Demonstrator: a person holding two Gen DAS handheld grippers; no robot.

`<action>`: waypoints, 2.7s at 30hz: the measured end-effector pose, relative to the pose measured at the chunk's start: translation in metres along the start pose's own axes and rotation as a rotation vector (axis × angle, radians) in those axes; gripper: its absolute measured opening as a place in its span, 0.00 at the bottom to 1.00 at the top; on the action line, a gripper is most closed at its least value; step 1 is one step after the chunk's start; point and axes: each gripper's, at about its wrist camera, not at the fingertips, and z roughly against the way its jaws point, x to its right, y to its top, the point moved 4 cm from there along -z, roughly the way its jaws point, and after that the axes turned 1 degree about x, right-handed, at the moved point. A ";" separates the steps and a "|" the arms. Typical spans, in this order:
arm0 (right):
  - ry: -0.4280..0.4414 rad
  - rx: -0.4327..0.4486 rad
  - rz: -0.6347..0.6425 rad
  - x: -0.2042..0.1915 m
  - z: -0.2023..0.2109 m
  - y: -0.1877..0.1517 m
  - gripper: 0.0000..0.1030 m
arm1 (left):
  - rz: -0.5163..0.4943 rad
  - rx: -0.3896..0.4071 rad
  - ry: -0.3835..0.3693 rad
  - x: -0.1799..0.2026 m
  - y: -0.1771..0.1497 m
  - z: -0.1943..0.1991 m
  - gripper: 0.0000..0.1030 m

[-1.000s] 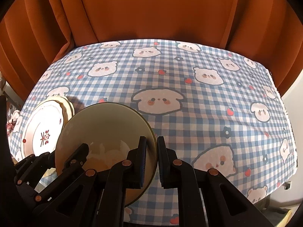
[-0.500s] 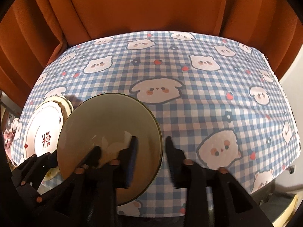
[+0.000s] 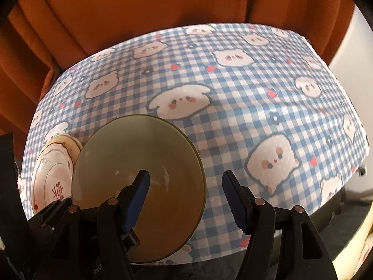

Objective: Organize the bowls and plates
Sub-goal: 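Grasp the rim of the nested bowl stack with both grippers and lift it, then carry the bowl stack over the red-rimmed plate on the plate stack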

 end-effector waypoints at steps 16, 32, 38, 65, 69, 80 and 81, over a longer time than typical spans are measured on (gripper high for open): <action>0.154 -0.053 -0.095 0.023 -0.023 0.000 0.71 | -0.028 -0.011 0.033 0.010 0.002 -0.004 0.54; 0.412 -0.152 -0.091 0.025 -0.051 0.010 0.38 | 0.055 0.004 0.155 0.013 0.004 -0.003 0.53; 0.417 -0.178 -0.043 0.022 -0.052 0.016 0.36 | 0.107 0.027 0.178 0.016 0.000 0.000 0.50; 0.372 -0.071 -0.006 0.021 0.001 0.030 0.36 | 0.118 0.117 0.125 0.024 0.007 0.041 0.50; 0.357 -0.046 -0.013 0.005 0.015 0.030 0.36 | 0.108 0.135 0.104 0.014 0.008 0.056 0.50; 0.328 0.000 -0.009 -0.051 0.040 0.014 0.36 | 0.094 0.181 0.070 -0.035 -0.002 0.090 0.50; 0.327 0.000 -0.008 -0.055 0.041 0.013 0.36 | 0.096 0.182 0.068 -0.039 -0.003 0.092 0.50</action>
